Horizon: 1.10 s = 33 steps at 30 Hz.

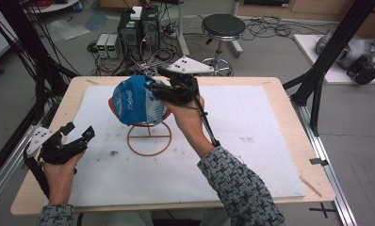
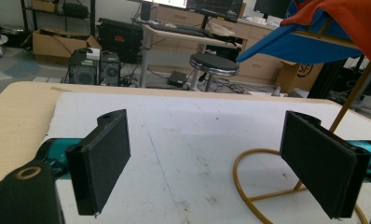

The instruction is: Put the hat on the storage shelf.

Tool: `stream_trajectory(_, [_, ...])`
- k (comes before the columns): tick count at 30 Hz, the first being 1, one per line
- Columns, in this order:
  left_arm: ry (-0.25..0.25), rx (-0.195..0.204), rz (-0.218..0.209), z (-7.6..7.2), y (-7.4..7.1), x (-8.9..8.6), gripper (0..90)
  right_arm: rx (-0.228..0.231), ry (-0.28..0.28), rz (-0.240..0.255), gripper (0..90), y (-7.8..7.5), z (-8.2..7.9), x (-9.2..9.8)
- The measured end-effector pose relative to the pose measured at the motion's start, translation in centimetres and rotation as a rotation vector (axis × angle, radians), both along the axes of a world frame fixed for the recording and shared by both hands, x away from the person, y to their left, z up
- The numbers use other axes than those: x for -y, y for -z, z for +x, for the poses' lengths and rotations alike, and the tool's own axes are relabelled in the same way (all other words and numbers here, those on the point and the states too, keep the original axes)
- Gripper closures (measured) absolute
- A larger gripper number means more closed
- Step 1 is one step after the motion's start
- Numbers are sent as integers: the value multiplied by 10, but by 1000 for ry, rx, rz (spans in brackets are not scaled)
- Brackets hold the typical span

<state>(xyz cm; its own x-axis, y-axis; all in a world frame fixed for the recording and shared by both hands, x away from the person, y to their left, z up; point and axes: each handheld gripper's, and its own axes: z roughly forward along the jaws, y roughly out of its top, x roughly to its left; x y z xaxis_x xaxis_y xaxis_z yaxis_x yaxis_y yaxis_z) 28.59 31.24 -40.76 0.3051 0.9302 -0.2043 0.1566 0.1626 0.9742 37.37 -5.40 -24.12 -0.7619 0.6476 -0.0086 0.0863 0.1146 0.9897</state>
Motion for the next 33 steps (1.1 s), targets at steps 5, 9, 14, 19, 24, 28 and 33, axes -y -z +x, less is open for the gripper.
stream_trajectory(5, [1, 1, -3, 0, 0, 0, 163, 5, 62, 17, 417, -3, 2, 23])
stream_trajectory(9, [3, 0, -2, 0, 0, 1, 163, 3, 103, 37, 360, -4, 1, 42])
stream_trajectory(14, [8, -7, 8, -1, 1, 2, 163, 1, 144, 66, 297, -3, 0, 63])
stream_trajectory(19, [1, -4, 9, -3, 1, 0, 163, 2, 205, 94, 217, -1, -2, 86])
stream_trajectory(24, [-3, -7, 11, -4, 2, 0, 163, -1, 270, 107, 167, 1, -5, 107])
stream_trajectory(28, [-6, -6, 11, -5, 1, -2, 163, -3, 310, 114, 131, 4, -9, 124])
stream_trajectory(33, [-9, -7, 10, -6, 1, -3, 163, 14, 345, 113, 128, 7, -15, 142])
